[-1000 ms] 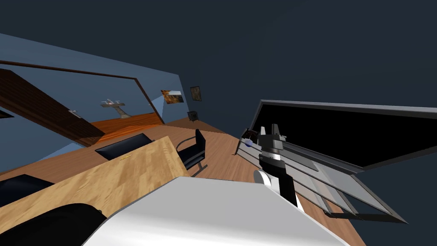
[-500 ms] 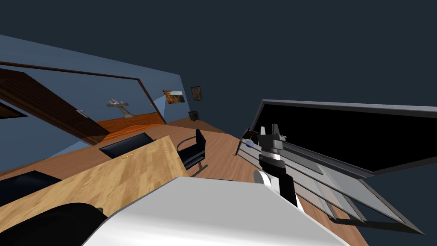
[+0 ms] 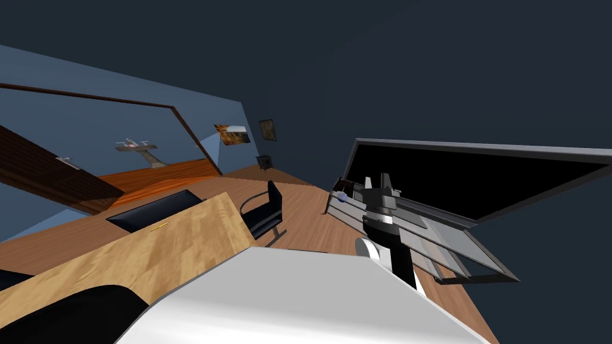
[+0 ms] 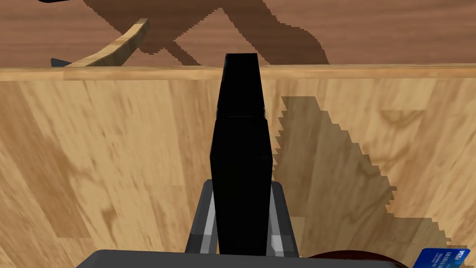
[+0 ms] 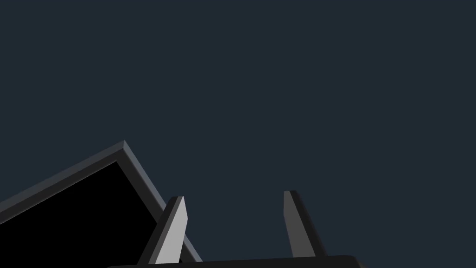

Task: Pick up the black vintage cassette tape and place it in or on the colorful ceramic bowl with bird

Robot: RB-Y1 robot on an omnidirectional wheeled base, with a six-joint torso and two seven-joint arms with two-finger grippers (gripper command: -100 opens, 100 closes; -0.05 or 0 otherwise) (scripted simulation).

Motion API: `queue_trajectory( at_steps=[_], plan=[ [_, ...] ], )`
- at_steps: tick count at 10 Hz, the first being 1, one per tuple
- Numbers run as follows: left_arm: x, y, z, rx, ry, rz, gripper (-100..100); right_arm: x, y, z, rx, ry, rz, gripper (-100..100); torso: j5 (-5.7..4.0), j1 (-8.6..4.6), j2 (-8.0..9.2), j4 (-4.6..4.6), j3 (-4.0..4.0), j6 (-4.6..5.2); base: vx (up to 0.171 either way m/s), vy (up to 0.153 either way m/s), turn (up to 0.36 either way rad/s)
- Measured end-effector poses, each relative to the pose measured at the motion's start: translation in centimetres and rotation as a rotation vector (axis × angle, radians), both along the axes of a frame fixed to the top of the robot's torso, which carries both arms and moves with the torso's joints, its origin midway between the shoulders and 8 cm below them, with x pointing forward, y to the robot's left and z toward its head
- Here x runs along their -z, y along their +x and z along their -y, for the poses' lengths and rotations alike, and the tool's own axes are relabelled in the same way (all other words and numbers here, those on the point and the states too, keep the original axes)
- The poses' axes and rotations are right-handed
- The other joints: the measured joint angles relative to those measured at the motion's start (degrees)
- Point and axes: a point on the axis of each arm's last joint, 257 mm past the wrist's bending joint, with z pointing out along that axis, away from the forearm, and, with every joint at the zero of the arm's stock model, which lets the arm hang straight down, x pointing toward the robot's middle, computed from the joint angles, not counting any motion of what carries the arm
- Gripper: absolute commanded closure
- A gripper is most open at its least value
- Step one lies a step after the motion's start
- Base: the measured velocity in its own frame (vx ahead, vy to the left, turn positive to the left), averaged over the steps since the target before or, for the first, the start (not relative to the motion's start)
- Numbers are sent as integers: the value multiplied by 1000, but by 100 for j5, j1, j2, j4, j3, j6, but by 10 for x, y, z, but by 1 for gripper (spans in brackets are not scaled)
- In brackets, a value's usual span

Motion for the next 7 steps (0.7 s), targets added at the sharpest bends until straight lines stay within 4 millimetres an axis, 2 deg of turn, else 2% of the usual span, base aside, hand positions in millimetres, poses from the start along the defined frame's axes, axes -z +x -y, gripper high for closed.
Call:
queue_trajectory(
  at_steps=[7],
  plan=[
    [-30, -71, 23, -72, -82, -147, 100, 0, 0, 0, 0, 0, 0, 0, -3, 7, -8, -9, -8, 0, -63, -22, -125]
  ],
)
